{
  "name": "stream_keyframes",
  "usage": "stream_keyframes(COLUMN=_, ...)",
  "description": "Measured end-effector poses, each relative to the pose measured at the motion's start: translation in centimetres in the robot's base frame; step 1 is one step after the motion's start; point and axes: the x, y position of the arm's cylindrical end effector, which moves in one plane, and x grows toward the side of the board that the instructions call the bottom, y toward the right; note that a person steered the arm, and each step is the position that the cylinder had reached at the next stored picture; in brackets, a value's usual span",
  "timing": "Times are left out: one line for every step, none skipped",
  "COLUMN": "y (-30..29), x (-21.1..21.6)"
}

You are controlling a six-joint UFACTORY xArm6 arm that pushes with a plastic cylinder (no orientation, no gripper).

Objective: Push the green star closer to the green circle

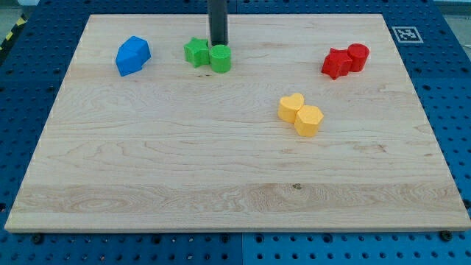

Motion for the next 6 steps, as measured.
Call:
stream_keyframes(y=0.5, x=-0.1)
stream_keyframes(y=-2.9, x=-1.6)
stream_keyframes(y=-8.1, x=-2.6)
stream_keyframes(y=-12.5, x=-2.3)
stream_keyframes(y=-9.2, x=-1.6)
stream_keyframes(y=-5.2, x=0.3)
